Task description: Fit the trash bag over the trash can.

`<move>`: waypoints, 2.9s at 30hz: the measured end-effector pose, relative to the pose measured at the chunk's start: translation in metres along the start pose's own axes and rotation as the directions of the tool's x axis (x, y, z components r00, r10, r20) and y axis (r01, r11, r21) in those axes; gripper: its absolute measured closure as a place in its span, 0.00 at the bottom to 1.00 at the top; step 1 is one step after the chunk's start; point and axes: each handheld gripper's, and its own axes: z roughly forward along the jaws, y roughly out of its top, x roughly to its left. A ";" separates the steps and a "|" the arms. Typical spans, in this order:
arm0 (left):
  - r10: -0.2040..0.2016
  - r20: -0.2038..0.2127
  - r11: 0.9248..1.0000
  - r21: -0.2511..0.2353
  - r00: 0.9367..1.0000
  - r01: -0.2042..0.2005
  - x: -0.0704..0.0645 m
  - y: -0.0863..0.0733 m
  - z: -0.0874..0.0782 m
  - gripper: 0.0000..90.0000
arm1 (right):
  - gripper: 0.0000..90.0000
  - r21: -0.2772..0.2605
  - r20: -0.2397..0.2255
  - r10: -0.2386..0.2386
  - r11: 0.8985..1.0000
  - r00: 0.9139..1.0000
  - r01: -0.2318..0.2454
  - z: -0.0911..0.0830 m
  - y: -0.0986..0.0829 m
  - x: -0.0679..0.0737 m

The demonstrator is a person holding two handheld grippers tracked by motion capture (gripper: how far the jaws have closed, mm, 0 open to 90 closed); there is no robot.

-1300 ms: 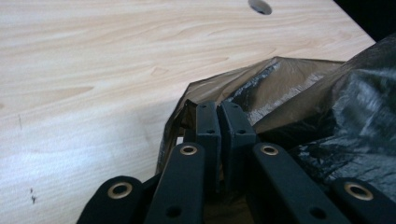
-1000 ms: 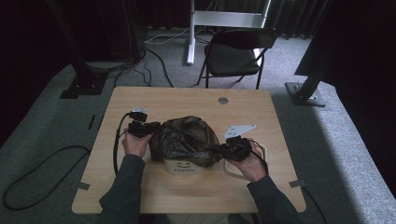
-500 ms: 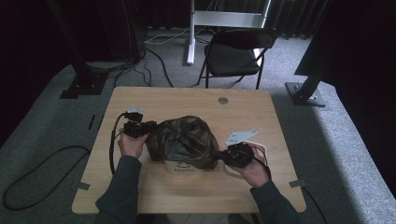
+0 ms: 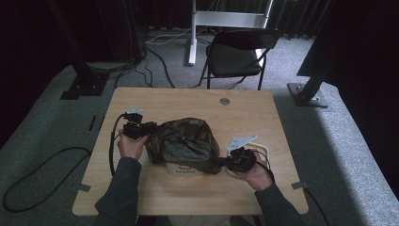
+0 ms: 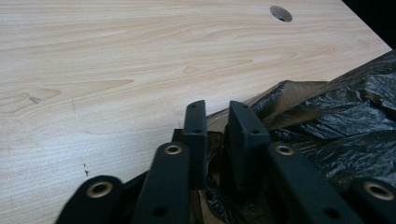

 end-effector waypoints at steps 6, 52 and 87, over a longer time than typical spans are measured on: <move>0.010 0.032 0.998 -0.061 0.999 -0.008 -0.005 0.000 -0.020 0.71 | 0.72 -0.068 -0.013 -0.029 0.997 0.999 0.028 -0.009 0.006 0.004; 0.199 0.197 0.974 -0.147 0.960 -0.172 -0.082 -0.075 -0.093 1.00 | 0.66 -0.148 0.050 0.057 0.988 0.997 -0.049 -0.010 0.022 -0.017; 0.201 0.247 0.979 -0.071 0.948 -0.189 -0.056 -0.070 -0.028 0.80 | 0.77 -0.115 0.005 0.133 0.985 0.991 -0.132 -0.002 0.013 -0.034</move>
